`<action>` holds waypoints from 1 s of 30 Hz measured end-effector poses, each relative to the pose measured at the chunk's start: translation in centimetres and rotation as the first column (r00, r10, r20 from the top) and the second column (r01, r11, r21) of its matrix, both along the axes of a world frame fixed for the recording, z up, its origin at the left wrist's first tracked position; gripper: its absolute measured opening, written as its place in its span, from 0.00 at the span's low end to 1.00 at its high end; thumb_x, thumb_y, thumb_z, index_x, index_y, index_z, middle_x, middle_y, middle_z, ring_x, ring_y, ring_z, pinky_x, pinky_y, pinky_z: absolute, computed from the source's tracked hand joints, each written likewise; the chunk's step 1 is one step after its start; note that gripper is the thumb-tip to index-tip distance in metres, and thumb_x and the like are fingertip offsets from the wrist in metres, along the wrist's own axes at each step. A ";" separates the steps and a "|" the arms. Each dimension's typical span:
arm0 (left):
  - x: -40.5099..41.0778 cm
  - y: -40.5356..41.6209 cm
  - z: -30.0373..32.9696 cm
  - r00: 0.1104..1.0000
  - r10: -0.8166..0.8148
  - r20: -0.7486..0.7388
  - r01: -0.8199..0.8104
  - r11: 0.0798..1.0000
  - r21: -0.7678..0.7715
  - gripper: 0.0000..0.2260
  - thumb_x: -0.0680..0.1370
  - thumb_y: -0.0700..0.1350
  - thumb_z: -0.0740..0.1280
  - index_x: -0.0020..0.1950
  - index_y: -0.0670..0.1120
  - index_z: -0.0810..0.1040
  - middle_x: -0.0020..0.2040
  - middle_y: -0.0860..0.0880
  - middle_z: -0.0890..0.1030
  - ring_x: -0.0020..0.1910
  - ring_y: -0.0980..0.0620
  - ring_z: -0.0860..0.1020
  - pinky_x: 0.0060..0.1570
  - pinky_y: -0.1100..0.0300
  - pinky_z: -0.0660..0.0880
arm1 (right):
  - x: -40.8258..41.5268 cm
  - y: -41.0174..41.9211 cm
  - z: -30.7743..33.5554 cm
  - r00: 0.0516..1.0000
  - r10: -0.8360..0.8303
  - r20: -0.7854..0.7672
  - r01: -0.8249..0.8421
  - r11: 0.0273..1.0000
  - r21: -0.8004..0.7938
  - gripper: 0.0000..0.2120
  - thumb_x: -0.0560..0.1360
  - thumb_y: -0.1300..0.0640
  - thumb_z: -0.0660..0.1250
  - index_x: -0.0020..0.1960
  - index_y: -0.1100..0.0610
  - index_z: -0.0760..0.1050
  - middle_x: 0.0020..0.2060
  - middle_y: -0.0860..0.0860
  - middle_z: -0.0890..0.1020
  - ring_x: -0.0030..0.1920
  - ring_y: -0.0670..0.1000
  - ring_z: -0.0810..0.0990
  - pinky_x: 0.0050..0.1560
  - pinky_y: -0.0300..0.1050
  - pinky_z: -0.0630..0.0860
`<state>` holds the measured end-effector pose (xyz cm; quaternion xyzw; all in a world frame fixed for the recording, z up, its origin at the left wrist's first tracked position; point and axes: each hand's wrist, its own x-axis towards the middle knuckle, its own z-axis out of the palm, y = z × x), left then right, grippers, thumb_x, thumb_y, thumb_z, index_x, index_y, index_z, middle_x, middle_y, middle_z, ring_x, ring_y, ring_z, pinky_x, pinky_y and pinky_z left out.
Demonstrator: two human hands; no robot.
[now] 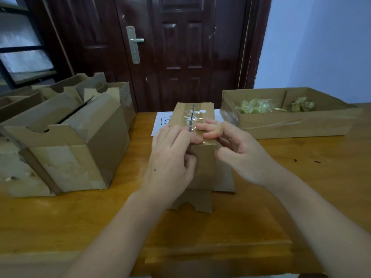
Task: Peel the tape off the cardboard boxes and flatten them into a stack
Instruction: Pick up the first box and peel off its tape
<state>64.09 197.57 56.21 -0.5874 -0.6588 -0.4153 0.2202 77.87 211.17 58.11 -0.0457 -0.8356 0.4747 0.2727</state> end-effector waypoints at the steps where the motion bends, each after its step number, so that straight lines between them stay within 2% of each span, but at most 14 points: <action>1: -0.2 -0.2 0.1 1.000 -0.015 0.003 0.015 1.000 0.000 0.13 0.75 0.36 0.61 0.55 0.43 0.82 0.54 0.47 0.81 0.62 0.45 0.78 0.68 0.44 0.71 | 0.1 -0.1 0.2 1.000 -0.005 0.013 0.005 1.000 0.003 0.17 0.72 0.64 0.62 0.56 0.48 0.77 0.71 0.43 0.76 0.76 0.39 0.64 0.78 0.51 0.64; 3: -0.7 -0.9 0.2 0.997 -0.068 0.042 0.069 0.997 -0.028 0.12 0.76 0.35 0.65 0.57 0.45 0.80 0.58 0.48 0.82 0.67 0.50 0.77 0.75 0.46 0.67 | 0.3 -0.1 0.5 0.999 -0.015 0.043 0.014 0.999 0.036 0.16 0.72 0.63 0.62 0.56 0.50 0.77 0.71 0.42 0.75 0.77 0.38 0.62 0.78 0.50 0.63; 5: -1.1 -1.9 0.2 0.987 -0.133 0.085 0.139 0.988 -0.070 0.13 0.76 0.42 0.67 0.60 0.48 0.77 0.64 0.52 0.79 0.72 0.57 0.72 0.79 0.52 0.60 | 0.4 -0.2 0.7 0.997 -0.046 0.063 0.039 0.993 0.108 0.13 0.74 0.62 0.65 0.57 0.51 0.77 0.71 0.40 0.75 0.77 0.37 0.61 0.78 0.51 0.63; 7: -1.4 -2.5 0.1 0.986 -0.139 0.093 0.147 0.985 -0.090 0.17 0.76 0.48 0.69 0.63 0.47 0.74 0.70 0.52 0.74 0.76 0.57 0.66 0.78 0.58 0.60 | 0.4 -0.5 0.9 0.992 -0.129 0.015 0.119 0.951 0.286 0.12 0.76 0.58 0.70 0.60 0.52 0.78 0.71 0.40 0.75 0.77 0.39 0.63 0.77 0.52 0.64; 9: -1.7 -2.9 0.2 0.984 -0.114 0.140 0.129 0.986 -0.102 0.23 0.75 0.51 0.73 0.66 0.47 0.72 0.73 0.51 0.70 0.79 0.57 0.62 0.77 0.60 0.63 | 0.0 -1.1 1.3 0.983 -0.160 -0.094 0.185 0.816 0.547 0.15 0.75 0.56 0.73 0.62 0.52 0.78 0.70 0.44 0.76 0.76 0.45 0.66 0.76 0.50 0.65; 11: -1.9 -3.0 0.4 0.979 -0.105 0.176 0.127 0.984 -0.122 0.27 0.74 0.52 0.75 0.69 0.50 0.68 0.73 0.53 0.71 0.77 0.58 0.65 0.74 0.57 0.68 | -0.7 -1.7 1.5 0.984 -0.112 -0.140 0.179 0.650 0.738 0.13 0.76 0.57 0.73 0.61 0.53 0.81 0.69 0.48 0.77 0.73 0.51 0.70 0.74 0.47 0.66; 13: -2.1 -3.1 0.5 0.978 -0.104 0.181 0.132 0.980 -0.151 0.31 0.73 0.53 0.77 0.70 0.57 0.63 0.70 0.58 0.72 0.70 0.60 0.71 0.68 0.60 0.74 | -1.5 -2.1 1.4 0.986 -0.077 -0.149 0.167 0.544 0.822 0.10 0.77 0.60 0.72 0.58 0.54 0.82 0.66 0.52 0.78 0.68 0.53 0.72 0.70 0.46 0.69; 15: -2.4 -3.2 0.7 0.972 -0.111 0.205 0.146 0.975 -0.166 0.34 0.72 0.54 0.78 0.70 0.65 0.60 0.66 0.63 0.71 0.66 0.63 0.73 0.63 0.66 0.75 | -2.0 -2.3 1.4 0.982 -0.088 -0.166 0.188 0.501 0.845 0.06 0.78 0.59 0.70 0.54 0.55 0.83 0.63 0.54 0.78 0.64 0.53 0.74 0.64 0.48 0.73; 18: -3.1 -3.2 0.8 0.968 -0.077 0.240 0.124 0.974 -0.187 0.38 0.70 0.57 0.80 0.65 0.74 0.55 0.61 0.73 0.68 0.62 0.73 0.70 0.56 0.80 0.68 | -2.5 -2.4 1.3 0.978 -0.114 -0.173 0.206 0.463 0.862 0.05 0.80 0.58 0.66 0.49 0.56 0.81 0.58 0.53 0.79 0.60 0.53 0.74 0.58 0.51 0.75; 21: -3.5 -2.9 0.0 0.975 -0.046 0.218 0.092 0.974 -0.207 0.38 0.69 0.55 0.81 0.66 0.72 0.58 0.68 0.71 0.69 0.61 0.77 0.67 0.51 0.83 0.65 | -2.9 -2.7 1.0 0.969 -0.123 -0.213 0.246 0.479 0.843 0.04 0.80 0.58 0.65 0.49 0.56 0.79 0.53 0.51 0.79 0.55 0.52 0.75 0.55 0.49 0.74; 23: -3.6 -2.5 -0.5 0.974 -0.024 0.224 0.071 0.976 -0.204 0.38 0.69 0.54 0.81 0.68 0.70 0.60 0.74 0.65 0.68 0.63 0.74 0.64 0.56 0.78 0.62 | -3.1 -3.4 1.0 0.954 -0.180 -0.241 0.301 0.620 0.725 0.03 0.81 0.59 0.64 0.49 0.54 0.77 0.49 0.46 0.78 0.52 0.50 0.75 0.53 0.47 0.74; 25: -3.7 -2.2 -0.7 0.970 -0.011 0.241 0.059 0.979 -0.195 0.38 0.69 0.54 0.81 0.68 0.71 0.60 0.75 0.63 0.68 0.63 0.70 0.65 0.59 0.72 0.66 | -3.3 -3.6 1.4 0.941 -0.252 -0.228 0.339 0.749 0.569 0.03 0.81 0.59 0.65 0.50 0.52 0.75 0.46 0.42 0.76 0.49 0.47 0.75 0.50 0.48 0.75; 28: -4.1 -2.4 -0.5 0.960 -0.021 0.280 0.068 0.985 -0.161 0.36 0.70 0.55 0.81 0.64 0.74 0.59 0.72 0.65 0.71 0.62 0.68 0.69 0.58 0.70 0.69 | -2.9 -3.4 2.7 0.972 -0.206 -0.117 0.235 0.773 0.589 0.04 0.79 0.59 0.68 0.53 0.52 0.77 0.47 0.40 0.76 0.50 0.44 0.76 0.52 0.46 0.76; 30: -4.3 -2.6 -0.3 0.952 -0.035 0.304 0.082 0.986 -0.145 0.35 0.70 0.56 0.80 0.63 0.74 0.59 0.68 0.65 0.75 0.61 0.67 0.73 0.56 0.71 0.69 | -2.2 -3.1 3.9 0.989 -0.144 -0.011 0.123 0.803 0.583 0.10 0.76 0.57 0.71 0.57 0.50 0.78 0.52 0.42 0.80 0.56 0.44 0.78 0.57 0.43 0.76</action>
